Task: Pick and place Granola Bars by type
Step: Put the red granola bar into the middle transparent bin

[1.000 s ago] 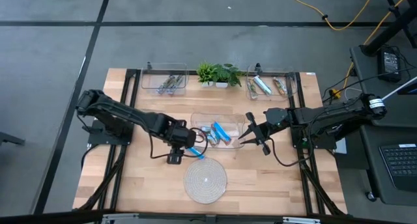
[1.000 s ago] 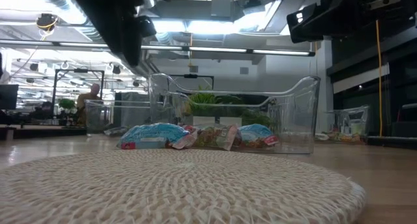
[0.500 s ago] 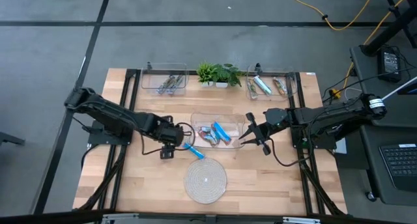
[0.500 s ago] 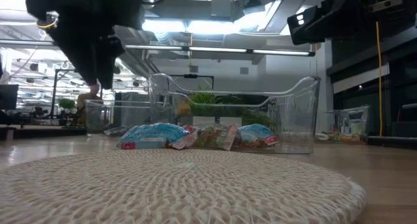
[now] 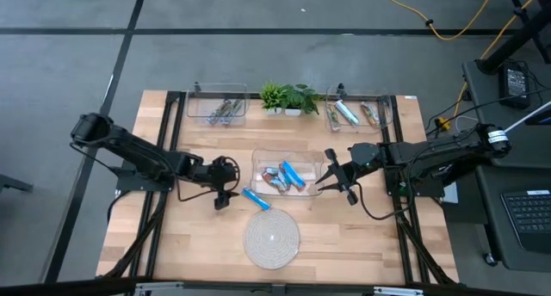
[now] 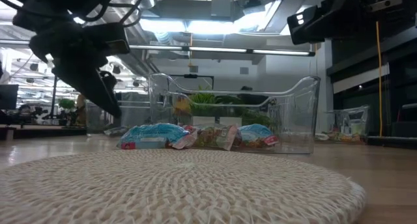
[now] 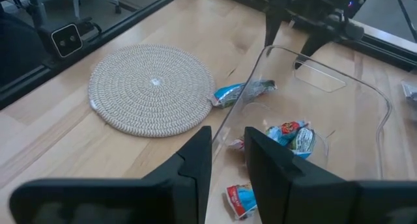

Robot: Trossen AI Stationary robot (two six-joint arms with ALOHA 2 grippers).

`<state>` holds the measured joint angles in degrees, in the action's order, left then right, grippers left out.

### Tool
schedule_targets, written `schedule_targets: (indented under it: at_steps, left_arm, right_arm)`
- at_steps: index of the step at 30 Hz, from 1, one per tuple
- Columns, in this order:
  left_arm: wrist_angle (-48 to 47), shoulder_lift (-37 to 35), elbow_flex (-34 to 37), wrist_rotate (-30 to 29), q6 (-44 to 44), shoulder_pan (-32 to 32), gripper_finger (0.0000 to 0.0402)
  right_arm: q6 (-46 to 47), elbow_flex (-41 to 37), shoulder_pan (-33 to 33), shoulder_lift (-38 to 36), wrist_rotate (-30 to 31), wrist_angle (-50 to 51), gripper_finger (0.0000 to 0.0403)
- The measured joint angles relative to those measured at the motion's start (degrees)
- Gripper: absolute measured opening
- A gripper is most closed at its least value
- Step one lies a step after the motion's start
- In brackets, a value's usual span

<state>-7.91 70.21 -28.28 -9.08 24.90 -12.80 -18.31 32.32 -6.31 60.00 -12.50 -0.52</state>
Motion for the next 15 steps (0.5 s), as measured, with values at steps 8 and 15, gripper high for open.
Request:
schedule_targets:
  at_steps: [8, 15]
  left_arm:
    - [6.78, 3.98, 0.9, 2.31, -3.89, 1.13, 0.0269]
    - [13.69, 9.38, 0.92, 3.32, -5.36, 1.14, 0.0269]
  right_arm:
    - [0.13, 0.0, 0.02, 0.0, 0.03, -0.43, 0.0094]
    - [0.11, 0.0, 0.02, 0.0, 0.07, -0.47, 0.0094]
